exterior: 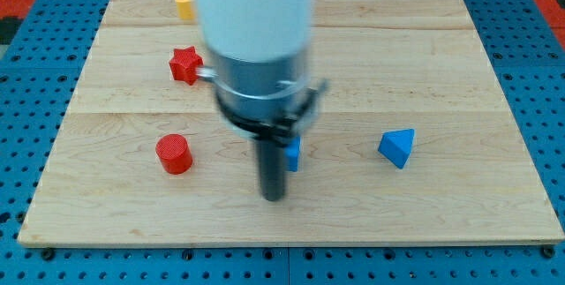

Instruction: Slide the cube to the top right of the red circle

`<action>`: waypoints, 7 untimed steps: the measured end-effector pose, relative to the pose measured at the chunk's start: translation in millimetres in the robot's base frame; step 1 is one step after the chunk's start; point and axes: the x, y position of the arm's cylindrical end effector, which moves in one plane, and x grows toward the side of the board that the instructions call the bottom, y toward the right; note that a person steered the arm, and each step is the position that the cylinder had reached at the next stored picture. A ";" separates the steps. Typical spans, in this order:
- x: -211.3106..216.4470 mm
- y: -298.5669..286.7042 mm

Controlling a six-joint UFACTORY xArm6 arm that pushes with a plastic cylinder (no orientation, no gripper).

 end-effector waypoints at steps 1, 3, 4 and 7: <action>-38.4 11.2; -81.9 -96.1; -57.1 -30.7; -112.2 14.3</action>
